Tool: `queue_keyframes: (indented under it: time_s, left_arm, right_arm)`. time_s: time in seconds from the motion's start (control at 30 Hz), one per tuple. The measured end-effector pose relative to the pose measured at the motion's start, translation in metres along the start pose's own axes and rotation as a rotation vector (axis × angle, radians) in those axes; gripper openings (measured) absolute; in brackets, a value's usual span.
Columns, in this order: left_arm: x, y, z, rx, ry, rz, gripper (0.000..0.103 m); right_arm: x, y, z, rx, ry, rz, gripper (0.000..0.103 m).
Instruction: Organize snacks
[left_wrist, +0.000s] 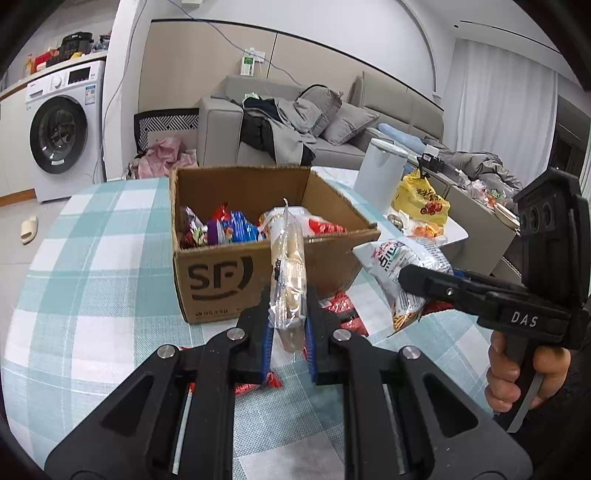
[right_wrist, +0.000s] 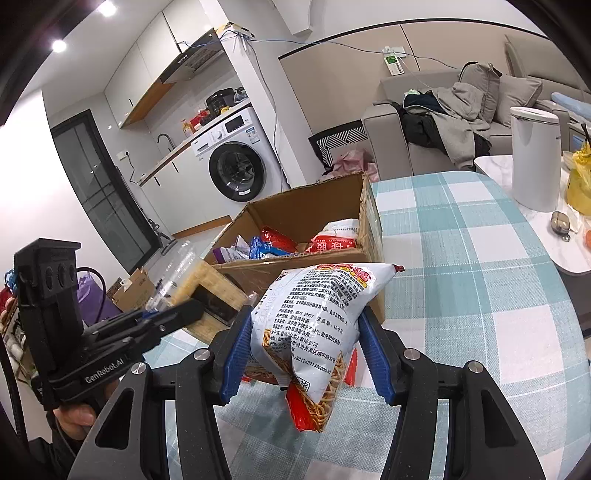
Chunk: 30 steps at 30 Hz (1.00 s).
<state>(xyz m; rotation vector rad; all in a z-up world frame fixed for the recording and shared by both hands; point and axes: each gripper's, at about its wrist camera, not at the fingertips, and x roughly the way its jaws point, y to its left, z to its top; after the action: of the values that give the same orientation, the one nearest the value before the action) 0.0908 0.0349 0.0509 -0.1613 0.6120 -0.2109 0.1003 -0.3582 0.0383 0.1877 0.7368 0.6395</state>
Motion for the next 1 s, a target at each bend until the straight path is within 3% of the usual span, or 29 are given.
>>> queue_keyframes:
  time_s: [0.6,1.0]
  left_arm:
    - [-0.037,-0.015,0.037,0.019,-0.089,0.016,0.012]
    - [-0.035,-0.013,0.067,0.042,-0.124,0.052,0.012]
  right_arm:
    - [-0.02,0.023,0.022,-0.049,-0.077,0.007,0.057]
    - [-0.02,0.031,0.043,-0.064,-0.123,0.021,0.057]
